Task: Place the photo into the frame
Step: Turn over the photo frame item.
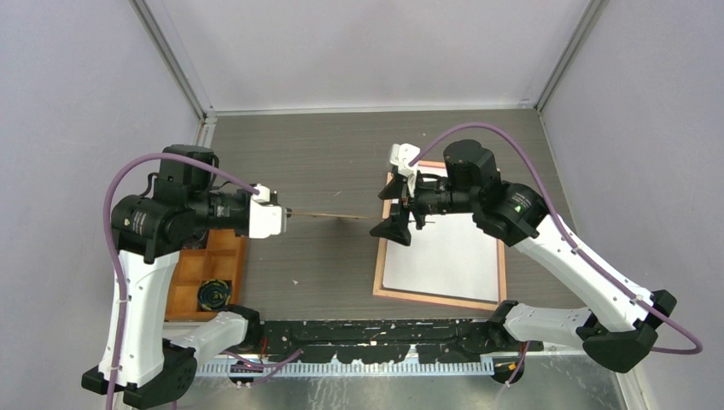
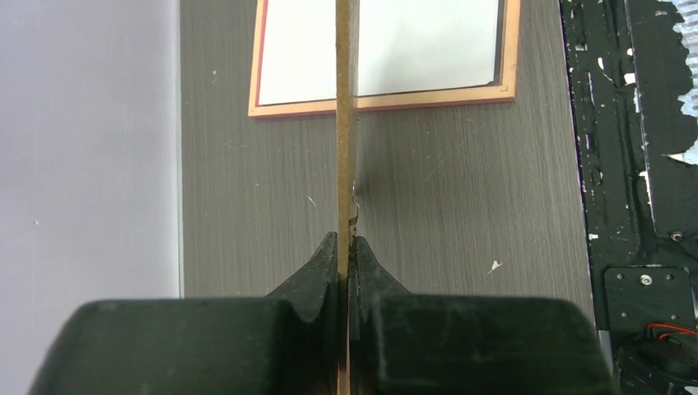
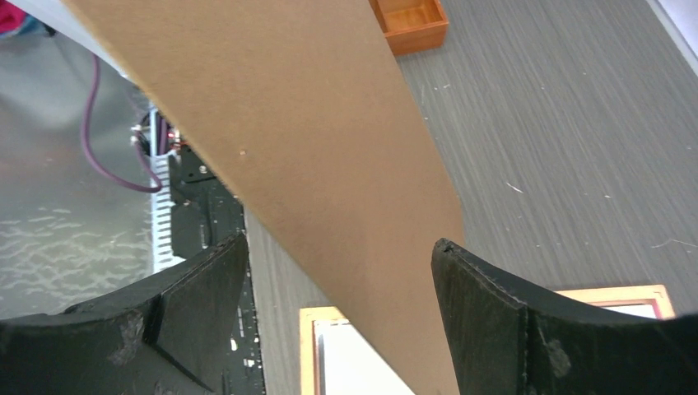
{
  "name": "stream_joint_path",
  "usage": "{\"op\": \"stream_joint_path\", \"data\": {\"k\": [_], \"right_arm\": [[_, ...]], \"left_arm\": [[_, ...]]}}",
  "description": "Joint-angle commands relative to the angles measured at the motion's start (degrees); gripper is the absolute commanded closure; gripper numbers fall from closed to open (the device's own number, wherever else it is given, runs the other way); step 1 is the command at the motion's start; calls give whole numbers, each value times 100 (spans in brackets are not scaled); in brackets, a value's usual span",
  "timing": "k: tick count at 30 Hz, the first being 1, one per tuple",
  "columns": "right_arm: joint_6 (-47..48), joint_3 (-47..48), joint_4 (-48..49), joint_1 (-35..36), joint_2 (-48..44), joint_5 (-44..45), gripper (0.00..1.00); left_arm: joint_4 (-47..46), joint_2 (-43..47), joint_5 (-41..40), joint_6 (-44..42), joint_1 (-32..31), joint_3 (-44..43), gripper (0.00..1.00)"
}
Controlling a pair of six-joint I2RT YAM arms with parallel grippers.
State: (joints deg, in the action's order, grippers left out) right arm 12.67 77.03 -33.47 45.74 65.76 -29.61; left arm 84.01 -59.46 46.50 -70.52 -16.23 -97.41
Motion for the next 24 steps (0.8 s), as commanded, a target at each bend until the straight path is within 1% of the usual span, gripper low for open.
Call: {"op": "stream_joint_path", "data": {"k": [1,3,6,10,15,17,19,22,24], "right_arm": [[289,27,446,31,161,235,14],[280,86,438,40,240,118,14],[295,18,546,67,238,171,17],[317,-111,660,109,201,267,23],[294,-202,827,232,245,297,28],[310,-149,782,286,330,313,34],[333,-92,703,319,408,329,46],[323,-121,711,350,457,421,60],[295,-188,799,357,431,474,71]], "left_arm": [[-89,8,168,-225,-12,-319,100],[-44,-12,153,-243,-12,-355,100],[-49,-13,156,-238,-12,-365,100],[-93,-27,167,-200,-12,-442,100],[-148,-98,158,-179,-12,-472,100],[-185,-136,162,-161,-12,-492,100],[-230,-193,155,-162,-12,-540,100],[-264,-308,162,-115,-12,-671,100],[-289,-385,150,-78,-12,-723,100]]}}
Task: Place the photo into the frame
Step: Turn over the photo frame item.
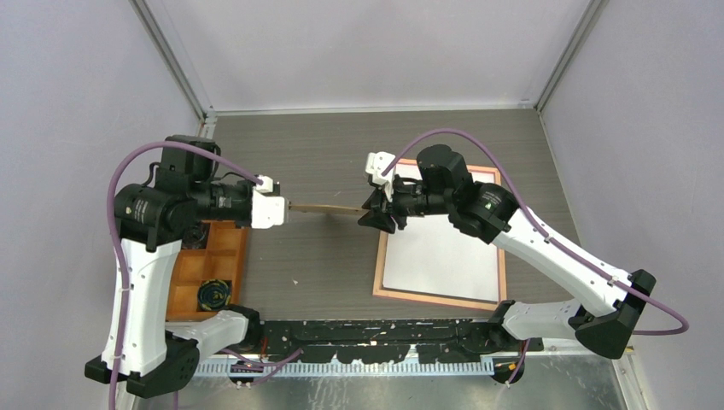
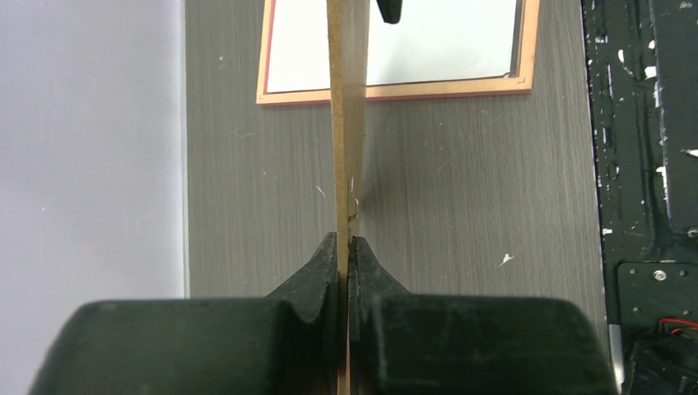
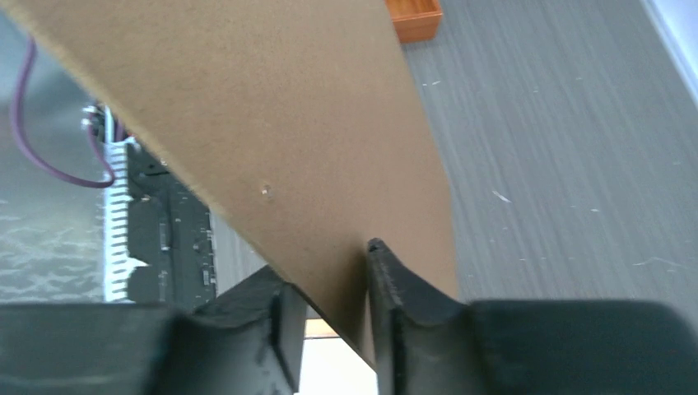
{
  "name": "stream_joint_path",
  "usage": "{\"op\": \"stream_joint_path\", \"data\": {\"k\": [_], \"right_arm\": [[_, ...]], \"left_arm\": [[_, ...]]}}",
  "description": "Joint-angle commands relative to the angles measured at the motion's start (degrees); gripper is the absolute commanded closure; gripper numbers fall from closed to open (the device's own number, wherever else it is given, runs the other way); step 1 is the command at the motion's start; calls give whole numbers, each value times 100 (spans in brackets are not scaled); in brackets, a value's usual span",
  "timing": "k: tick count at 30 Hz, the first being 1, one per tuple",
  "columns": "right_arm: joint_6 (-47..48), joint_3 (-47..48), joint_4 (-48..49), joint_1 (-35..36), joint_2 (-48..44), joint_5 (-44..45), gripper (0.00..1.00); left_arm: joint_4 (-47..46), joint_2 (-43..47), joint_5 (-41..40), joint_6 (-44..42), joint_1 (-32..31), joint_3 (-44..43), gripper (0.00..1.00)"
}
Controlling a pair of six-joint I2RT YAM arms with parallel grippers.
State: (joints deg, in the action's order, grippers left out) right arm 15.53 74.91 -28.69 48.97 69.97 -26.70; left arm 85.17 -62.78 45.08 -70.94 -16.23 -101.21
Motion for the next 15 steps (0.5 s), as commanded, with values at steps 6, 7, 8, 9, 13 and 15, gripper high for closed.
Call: {"op": "stream_joint_path", "data": {"k": [6,7,8,9,13,15], "right_arm": [[-571,-217,993,32,-112,668,99],[-731,-220,1067,22,-101,817,99],[-883,-193,1106,4,-79,907,99],[-1023,-160,1132,-24,-48,945,99],[-1534,-200,1474,-160,7,1222,99],[-1962,-379,1861,-329,-18,1278,99]], "left_arm": [[-2265,150,13,1333,-12,313,40],[-2806,308,-102,1701,-12,562,24],[-3378,433,-248,2010,-12,791,12],[-3812,493,-362,2233,-12,968,8],[-4077,384,-813,2798,-12,795,0],[-3803,198,-1040,3010,-12,541,0]]}}
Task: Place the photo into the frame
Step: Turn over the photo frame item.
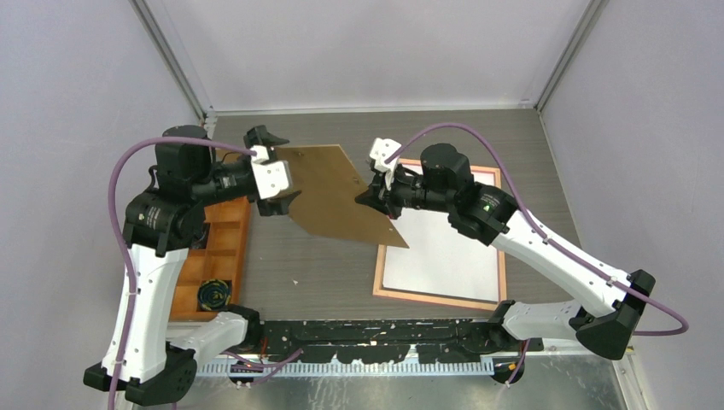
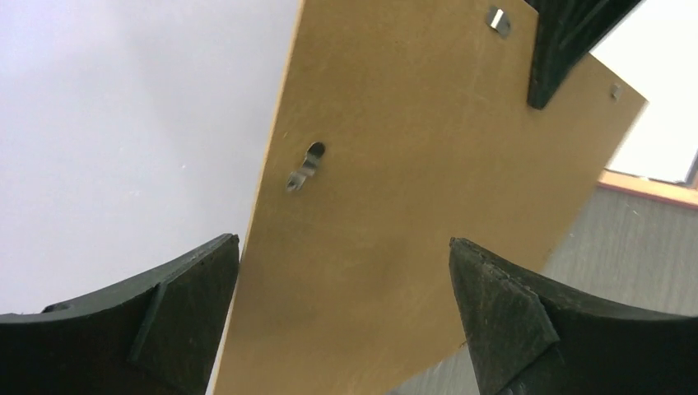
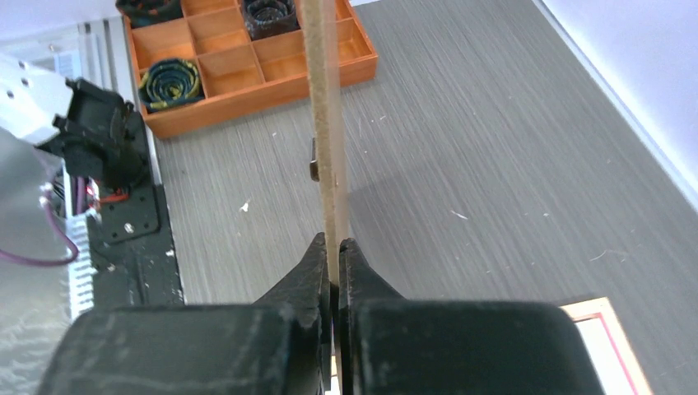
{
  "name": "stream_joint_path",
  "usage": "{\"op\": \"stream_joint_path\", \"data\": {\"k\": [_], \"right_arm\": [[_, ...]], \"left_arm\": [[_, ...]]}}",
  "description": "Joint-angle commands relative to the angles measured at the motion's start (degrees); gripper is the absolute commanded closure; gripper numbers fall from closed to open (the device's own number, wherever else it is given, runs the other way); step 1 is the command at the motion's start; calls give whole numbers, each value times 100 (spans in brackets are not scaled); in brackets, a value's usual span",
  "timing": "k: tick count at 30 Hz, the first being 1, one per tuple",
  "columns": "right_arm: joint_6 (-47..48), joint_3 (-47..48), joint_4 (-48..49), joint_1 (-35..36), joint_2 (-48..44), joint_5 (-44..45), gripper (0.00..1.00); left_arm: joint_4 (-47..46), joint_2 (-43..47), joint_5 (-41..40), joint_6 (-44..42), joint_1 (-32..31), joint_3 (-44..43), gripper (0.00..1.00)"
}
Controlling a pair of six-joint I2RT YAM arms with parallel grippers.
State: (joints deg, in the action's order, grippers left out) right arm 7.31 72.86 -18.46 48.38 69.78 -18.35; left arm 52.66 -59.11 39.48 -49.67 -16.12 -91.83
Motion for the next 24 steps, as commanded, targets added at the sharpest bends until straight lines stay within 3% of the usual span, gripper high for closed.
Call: {"op": "stream_joint_path", "data": {"k": [1,7,9,12,15,18,24], "right_arm": [[-1365,-236,995,-368,1,537,99],[-3004,-329,1079,-1376,-85,860,99],[-3640,-366,1076,-1948,-96,573,99],[-4355,-413,1027,-2582,-203,233,99],[-4871,-625,1084,-3193,-560,141,99],[-5069,-699,711,-3574,-1004,325,99],[-4747,-534,-954,-3979,-1906,1123,99]], "left_arm": [[-458,-256,-603,983,-23,-491,0],[-52,-782,-1332,1721,-23,-1147,0],[404,-1042,-1319,1833,-23,-1374,0],[743,-1229,-1134,2199,-23,-1122,0],[464,-1191,-1069,2573,-50,-468,0],[420,-1348,-1218,2708,-275,-30,0],[210,-2401,-1496,3252,-732,275,4]]}}
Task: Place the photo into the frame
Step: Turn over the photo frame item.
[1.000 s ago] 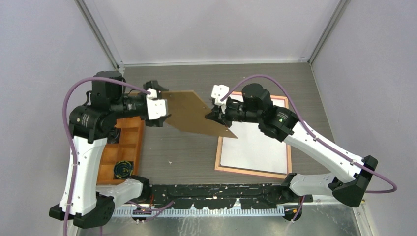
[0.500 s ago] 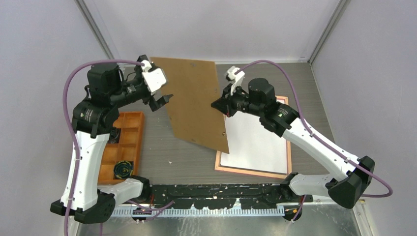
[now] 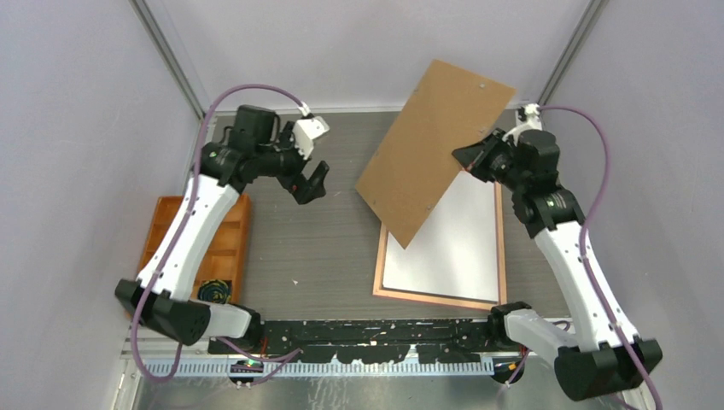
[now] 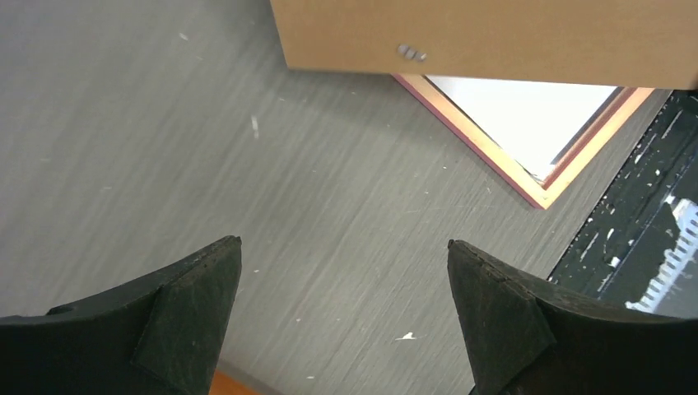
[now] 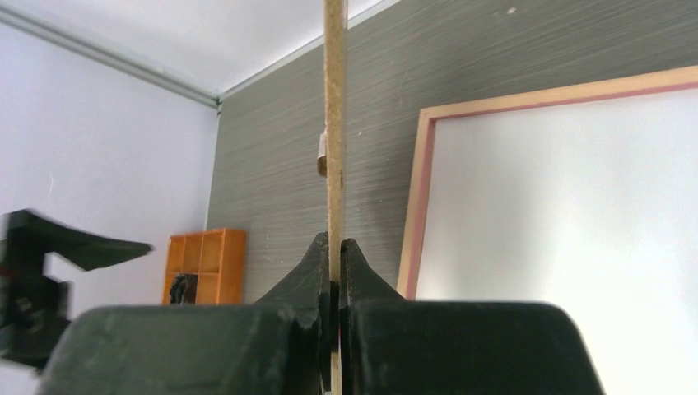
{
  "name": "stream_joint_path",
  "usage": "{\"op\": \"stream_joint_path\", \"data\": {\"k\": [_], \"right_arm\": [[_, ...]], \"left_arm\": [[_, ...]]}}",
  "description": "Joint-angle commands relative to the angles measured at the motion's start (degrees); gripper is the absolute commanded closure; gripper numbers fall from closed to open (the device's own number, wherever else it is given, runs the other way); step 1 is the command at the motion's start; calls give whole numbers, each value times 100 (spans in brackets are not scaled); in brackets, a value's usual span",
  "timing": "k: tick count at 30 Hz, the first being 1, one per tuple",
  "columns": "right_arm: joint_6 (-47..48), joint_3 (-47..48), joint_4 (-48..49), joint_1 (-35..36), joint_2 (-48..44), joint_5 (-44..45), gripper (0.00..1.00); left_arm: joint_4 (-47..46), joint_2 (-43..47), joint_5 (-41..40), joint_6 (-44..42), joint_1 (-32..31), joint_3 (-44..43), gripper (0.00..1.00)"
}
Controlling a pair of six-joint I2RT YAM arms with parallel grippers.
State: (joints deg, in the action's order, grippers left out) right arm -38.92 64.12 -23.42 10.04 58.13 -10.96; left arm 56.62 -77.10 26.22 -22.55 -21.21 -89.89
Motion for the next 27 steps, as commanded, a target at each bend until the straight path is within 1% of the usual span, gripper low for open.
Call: {"op": "stream_joint_path", "data": {"k": [1,7,12,13,16,20,27], "right_arm": [[-77,384,-706,-185,-868,485,99],[410,872,-1960,-262,-1307,971,99],[469,1235,-2546,-268,-1333,1077,99],[511,1313,-2648,-270,-1329,1293,99],[571,1526,-2805,-266,-1294,1458,99],[482,1816,-2950,-271,-1197,1325,99],[394,2083,-3169,-265,-1239,1243,99]], "left_arm": [[-224,-826,-175,628,-297,70,6],[-804,-2149,-67,1230,-559,-110,19],[-1338,-3157,325,1804,-698,-460,26],[-1439,-3346,414,1942,-733,-527,26],[-1724,-3836,539,2225,-916,-743,29],[-2034,-4345,580,2622,-1133,-1003,30],[-2119,-4945,366,2676,-1339,-1290,38]]}}
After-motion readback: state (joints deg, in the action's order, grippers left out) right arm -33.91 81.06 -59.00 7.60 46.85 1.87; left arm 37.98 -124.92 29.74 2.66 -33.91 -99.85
